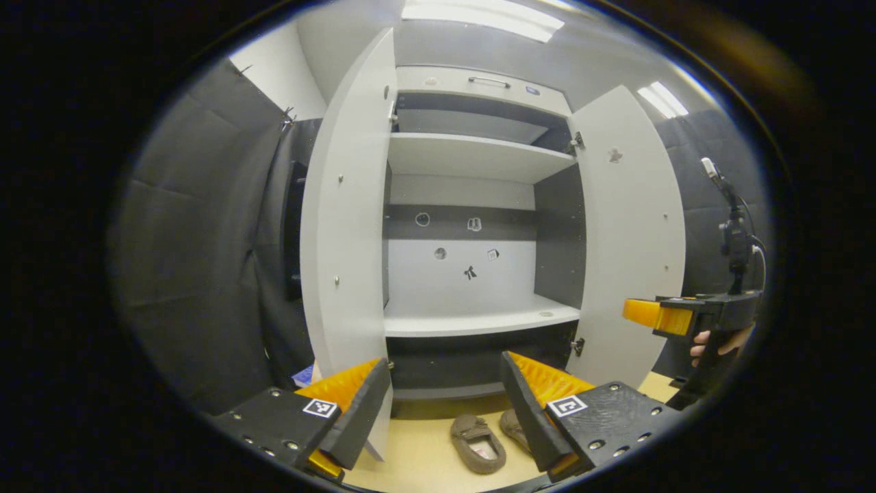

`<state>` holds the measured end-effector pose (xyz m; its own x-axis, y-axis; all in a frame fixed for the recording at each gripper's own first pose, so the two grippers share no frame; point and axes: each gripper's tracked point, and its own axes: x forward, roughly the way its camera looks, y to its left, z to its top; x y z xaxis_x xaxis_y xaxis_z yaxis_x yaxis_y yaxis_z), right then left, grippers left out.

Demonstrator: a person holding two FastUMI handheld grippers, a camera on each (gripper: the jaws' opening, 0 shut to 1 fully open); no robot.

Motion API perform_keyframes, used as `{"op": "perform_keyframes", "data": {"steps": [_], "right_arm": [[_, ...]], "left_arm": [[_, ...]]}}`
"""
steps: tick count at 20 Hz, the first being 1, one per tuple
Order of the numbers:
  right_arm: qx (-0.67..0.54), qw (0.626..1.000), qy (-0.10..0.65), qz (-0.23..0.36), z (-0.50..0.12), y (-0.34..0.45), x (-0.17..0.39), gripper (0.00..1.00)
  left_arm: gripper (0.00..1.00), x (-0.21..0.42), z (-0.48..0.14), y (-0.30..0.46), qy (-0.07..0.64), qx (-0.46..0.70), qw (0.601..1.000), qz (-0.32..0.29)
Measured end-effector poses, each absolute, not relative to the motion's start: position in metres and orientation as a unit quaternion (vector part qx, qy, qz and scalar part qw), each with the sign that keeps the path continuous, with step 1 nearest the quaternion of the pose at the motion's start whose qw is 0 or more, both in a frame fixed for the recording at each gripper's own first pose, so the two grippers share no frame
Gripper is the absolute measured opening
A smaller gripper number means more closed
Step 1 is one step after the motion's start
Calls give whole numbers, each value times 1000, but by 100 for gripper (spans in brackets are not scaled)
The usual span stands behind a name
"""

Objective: Grab one shoe with the right hand and put it into the shoe cabinet, grab the other shoe with the left hand and put it into the shoe cabinet; then close the right door with the right hand and the left door with the left hand.

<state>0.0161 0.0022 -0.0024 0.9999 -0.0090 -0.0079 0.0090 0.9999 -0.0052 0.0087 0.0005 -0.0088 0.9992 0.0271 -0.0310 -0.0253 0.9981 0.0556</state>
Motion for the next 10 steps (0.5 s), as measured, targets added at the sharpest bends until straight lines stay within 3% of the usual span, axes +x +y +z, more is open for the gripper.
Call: {"op": "perform_keyframes", "data": {"steps": [4,5,6,7,10], "right_arm": [[6,1000,12,-12,-8,-2,23,92],[9,1000,16,-12,-10,-2,24,97],[10,1000,22,-11,-14,-1,26,92],[9,999,29,-11,-17,-1,27,97],[5,999,45,-1,-24,3,33,97]], "left_arm": [[94,16,-12,4,18,13,1000,15],[94,17,-13,5,19,12,1000,15],[94,19,-14,7,20,12,1000,16],[94,20,-14,9,20,11,1000,16],[94,21,-15,10,20,9,1000,16]]}}
